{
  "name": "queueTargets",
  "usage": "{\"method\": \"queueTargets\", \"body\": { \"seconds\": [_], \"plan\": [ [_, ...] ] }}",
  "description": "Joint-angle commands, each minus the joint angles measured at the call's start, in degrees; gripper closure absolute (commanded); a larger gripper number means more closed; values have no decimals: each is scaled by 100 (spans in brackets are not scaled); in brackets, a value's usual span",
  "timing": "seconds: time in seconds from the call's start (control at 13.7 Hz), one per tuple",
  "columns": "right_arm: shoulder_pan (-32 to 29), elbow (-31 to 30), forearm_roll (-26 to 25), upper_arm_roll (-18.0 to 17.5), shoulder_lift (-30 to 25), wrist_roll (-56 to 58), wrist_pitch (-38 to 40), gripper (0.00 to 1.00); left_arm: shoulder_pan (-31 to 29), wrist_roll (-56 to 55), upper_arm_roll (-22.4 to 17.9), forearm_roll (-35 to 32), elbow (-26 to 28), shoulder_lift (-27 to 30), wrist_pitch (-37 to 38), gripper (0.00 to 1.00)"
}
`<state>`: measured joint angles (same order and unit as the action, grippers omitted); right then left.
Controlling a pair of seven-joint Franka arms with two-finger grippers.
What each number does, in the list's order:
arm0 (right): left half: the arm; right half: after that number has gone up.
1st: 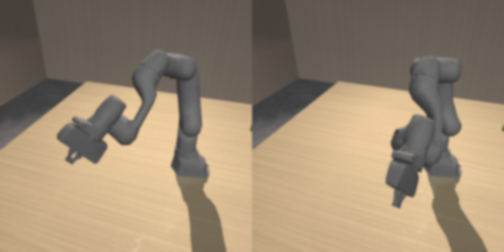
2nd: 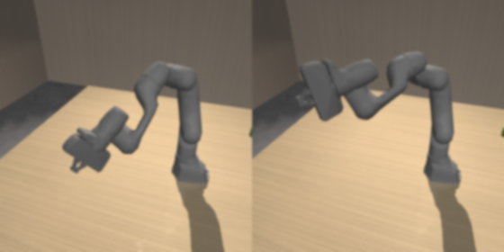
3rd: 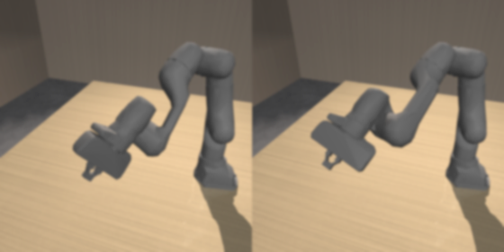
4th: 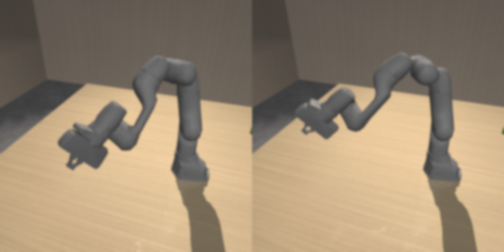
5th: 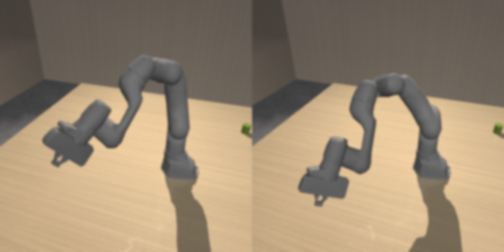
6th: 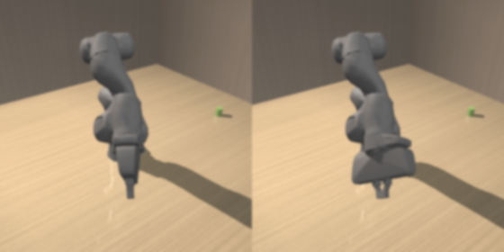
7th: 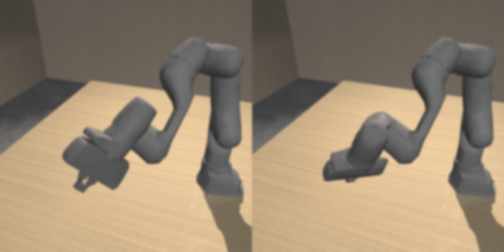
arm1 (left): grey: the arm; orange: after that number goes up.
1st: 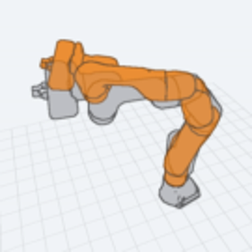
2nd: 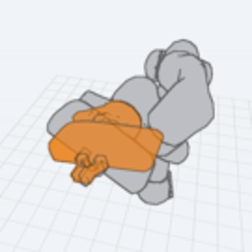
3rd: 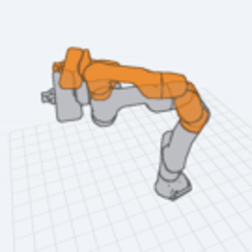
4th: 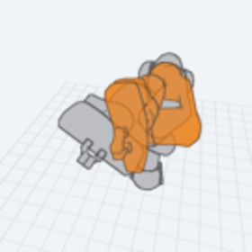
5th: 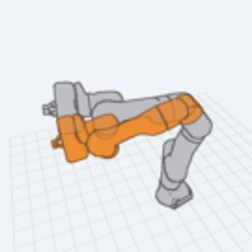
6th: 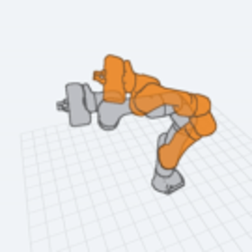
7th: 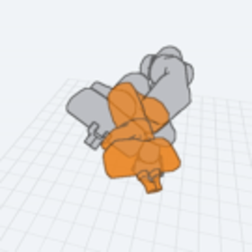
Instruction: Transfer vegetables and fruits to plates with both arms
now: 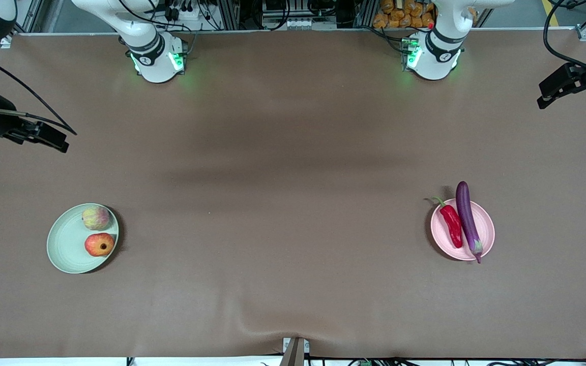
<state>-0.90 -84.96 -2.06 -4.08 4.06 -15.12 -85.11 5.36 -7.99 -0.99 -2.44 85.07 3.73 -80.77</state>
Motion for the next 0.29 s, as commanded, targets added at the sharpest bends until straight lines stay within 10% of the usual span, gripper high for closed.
{"method": "queueTargets", "body": {
  "seconds": [0.0,0.22],
  "plan": [
    [-156,-21,144,108,-161,-53,125,0,-97,-9,81,112,-140,14,158,0],
    [-51,304,-13,127,-108,-79,459,0,-106,52,90,130,-140,49,264,0]
  ]
}}
